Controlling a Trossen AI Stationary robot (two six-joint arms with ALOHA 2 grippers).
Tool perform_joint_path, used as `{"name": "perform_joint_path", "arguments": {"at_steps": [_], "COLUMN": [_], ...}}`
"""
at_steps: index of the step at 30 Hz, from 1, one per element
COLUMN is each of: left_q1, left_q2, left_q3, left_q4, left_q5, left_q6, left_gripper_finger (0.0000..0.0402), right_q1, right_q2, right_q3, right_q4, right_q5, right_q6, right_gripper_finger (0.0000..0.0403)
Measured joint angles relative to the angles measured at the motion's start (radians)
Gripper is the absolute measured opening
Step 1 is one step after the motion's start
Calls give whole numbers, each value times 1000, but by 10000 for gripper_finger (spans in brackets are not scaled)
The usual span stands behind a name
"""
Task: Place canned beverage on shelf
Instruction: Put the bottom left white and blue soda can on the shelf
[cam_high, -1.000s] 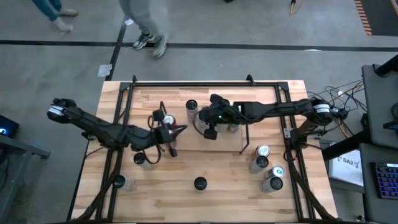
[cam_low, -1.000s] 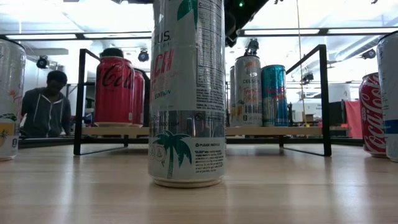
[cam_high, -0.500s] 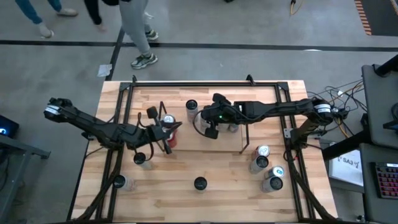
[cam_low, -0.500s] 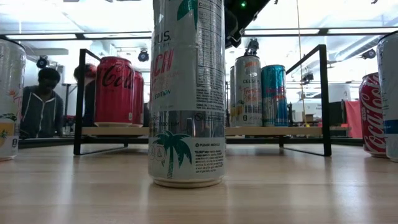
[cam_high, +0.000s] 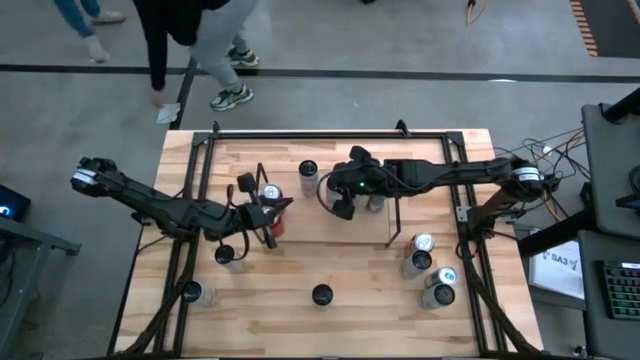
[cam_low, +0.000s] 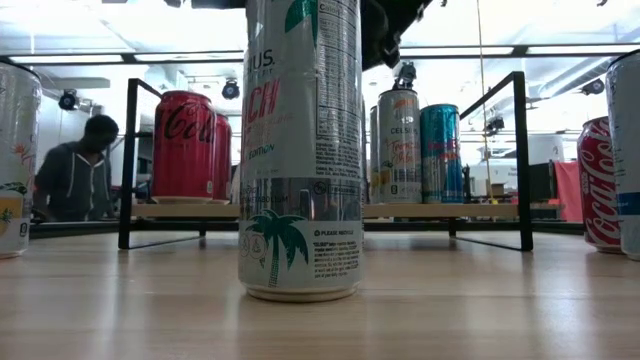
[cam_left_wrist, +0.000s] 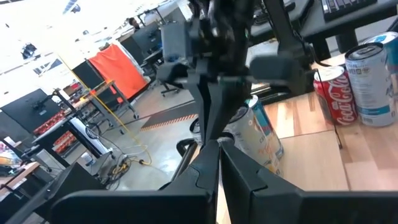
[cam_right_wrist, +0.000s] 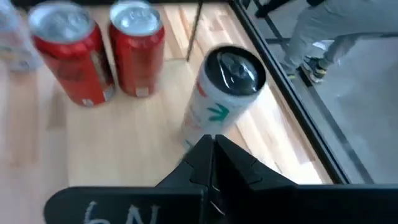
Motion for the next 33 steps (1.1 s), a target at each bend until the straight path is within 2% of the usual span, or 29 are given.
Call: {"name": "perform_joint_path", "arguments": {"at_steps": [4,8,12,17,23,27,33], "left_q1": [1,2,3,5,7,8,8], "left_q2": [1,2,3,3,3,6,6], "left_q3": [-6,-6,-6,-6,-6,-6,-6], "left_q4": [-7,-19,-20,-19,-18,-17,-17], "left_q5": [0,-1,-1,-1,-1,-1,0], "left_q6": [7,7,7,7,7,7,7], "left_gripper_finger": [0,0,0,0,0,0,0], "right_q1": [10,23,25,25,25,25,24], "right_q2": [-2,-1,1,2,25,44,49], "right_q3": [37,62,63,63,63,62,62], "right_q4": [-48,-175,-265,-270,-269,-271,-263], "right_q5": [-109,-151,-143,-97,-88,-16,39], "right_q6": [30,46,89,86,60,59,41], "right_gripper_finger": [9,9,9,9,9,9,9]}}
